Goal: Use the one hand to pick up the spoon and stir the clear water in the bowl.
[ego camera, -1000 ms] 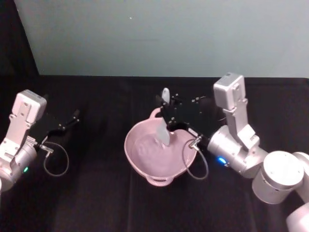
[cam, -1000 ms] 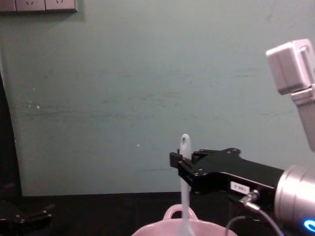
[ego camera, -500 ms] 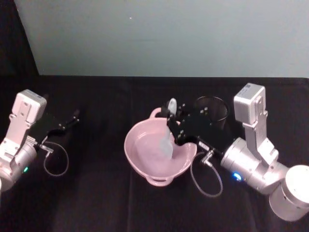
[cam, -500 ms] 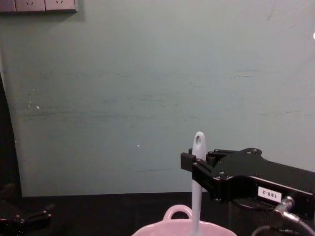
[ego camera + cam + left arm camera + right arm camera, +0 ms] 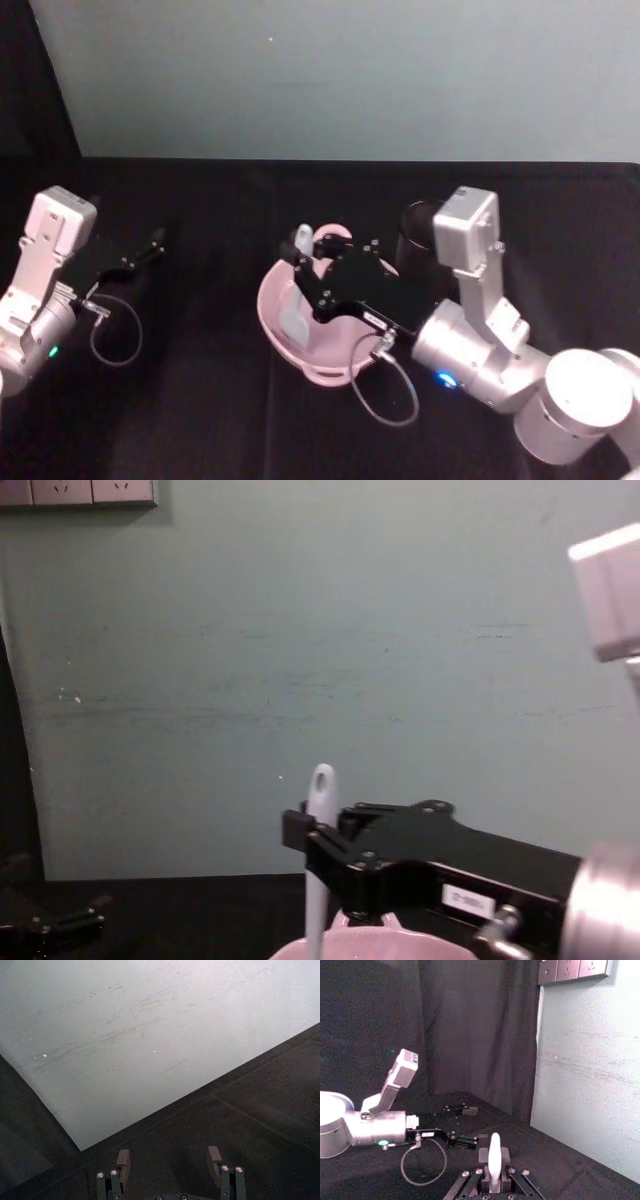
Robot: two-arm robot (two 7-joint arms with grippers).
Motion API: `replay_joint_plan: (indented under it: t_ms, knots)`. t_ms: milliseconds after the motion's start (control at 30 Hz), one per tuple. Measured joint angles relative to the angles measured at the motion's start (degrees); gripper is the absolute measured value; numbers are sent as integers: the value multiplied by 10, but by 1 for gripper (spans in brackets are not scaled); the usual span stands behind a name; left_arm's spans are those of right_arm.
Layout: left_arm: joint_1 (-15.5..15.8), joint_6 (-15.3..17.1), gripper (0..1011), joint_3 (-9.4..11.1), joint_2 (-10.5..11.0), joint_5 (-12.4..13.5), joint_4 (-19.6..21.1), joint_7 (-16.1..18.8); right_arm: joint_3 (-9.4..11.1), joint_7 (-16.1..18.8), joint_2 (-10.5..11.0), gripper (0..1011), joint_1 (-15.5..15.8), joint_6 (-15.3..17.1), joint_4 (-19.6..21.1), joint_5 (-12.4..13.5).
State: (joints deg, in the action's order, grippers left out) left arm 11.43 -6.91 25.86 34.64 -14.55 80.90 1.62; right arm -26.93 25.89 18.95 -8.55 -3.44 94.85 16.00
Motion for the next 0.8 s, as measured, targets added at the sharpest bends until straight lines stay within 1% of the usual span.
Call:
replay_joint_plan:
  t_ms: [100,200,300,400,533,667,800]
  knots:
    - [0,0,1011,0,0,0,0,0,-6,-5,-12,120,-15,-3,-19,-5]
    - [0,0,1011,0,0,0,0,0,-8,-10,-21,120,-25,-7,-35,-9]
    - [0,0,1011,0,0,0,0,0,-9,-19,-32,120,-40,-13,-60,-18]
    - [0,0,1011,0,0,0,0,0,-8,-30,-42,120,-51,-18,-82,-28]
    - [0,0,1011,0,0,0,0,0,-2,-44,-50,120,-59,-23,-100,-40]
    - [0,0,1011,0,0,0,0,0,8,-56,-52,120,-58,-25,-103,-48]
    - [0,0,1011,0,0,0,0,0,19,-64,-50,120,-52,-28,-97,-56]
